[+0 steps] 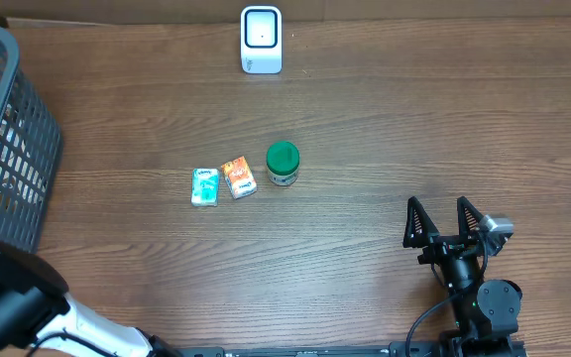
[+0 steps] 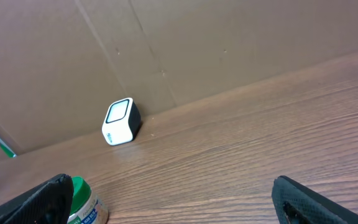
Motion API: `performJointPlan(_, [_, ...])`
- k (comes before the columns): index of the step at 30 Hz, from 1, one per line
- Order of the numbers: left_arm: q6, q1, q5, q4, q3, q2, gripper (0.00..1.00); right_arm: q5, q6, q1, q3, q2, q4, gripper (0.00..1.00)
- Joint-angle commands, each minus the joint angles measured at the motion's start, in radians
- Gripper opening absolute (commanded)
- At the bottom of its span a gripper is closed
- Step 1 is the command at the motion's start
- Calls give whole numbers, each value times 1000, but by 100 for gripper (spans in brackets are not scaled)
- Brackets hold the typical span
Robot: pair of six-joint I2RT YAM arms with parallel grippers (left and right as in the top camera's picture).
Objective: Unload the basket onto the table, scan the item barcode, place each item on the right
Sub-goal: 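Reach the left gripper into the basket and grasp the brown snack bag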
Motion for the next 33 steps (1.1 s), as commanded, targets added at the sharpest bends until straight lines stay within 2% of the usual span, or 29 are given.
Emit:
performJointPlan(1, [74, -1, 30, 13, -11, 84, 99, 9, 0, 3, -11, -8, 7, 100])
performJointPlan(8, [151, -4, 32, 56, -11, 214, 98, 9, 0, 3, -11, -8, 7, 100])
performJointPlan(24, [151, -18, 32, 159, -12, 357, 96, 9, 0, 3, -11, -8, 7, 100])
performJointPlan(30, [151, -18, 32, 133, -42, 403, 80, 9, 0, 3, -11, -8, 7, 100])
performJointPlan(33, [143, -18, 32, 114, -52, 416, 61, 9, 0, 3, -11, -8, 7, 100])
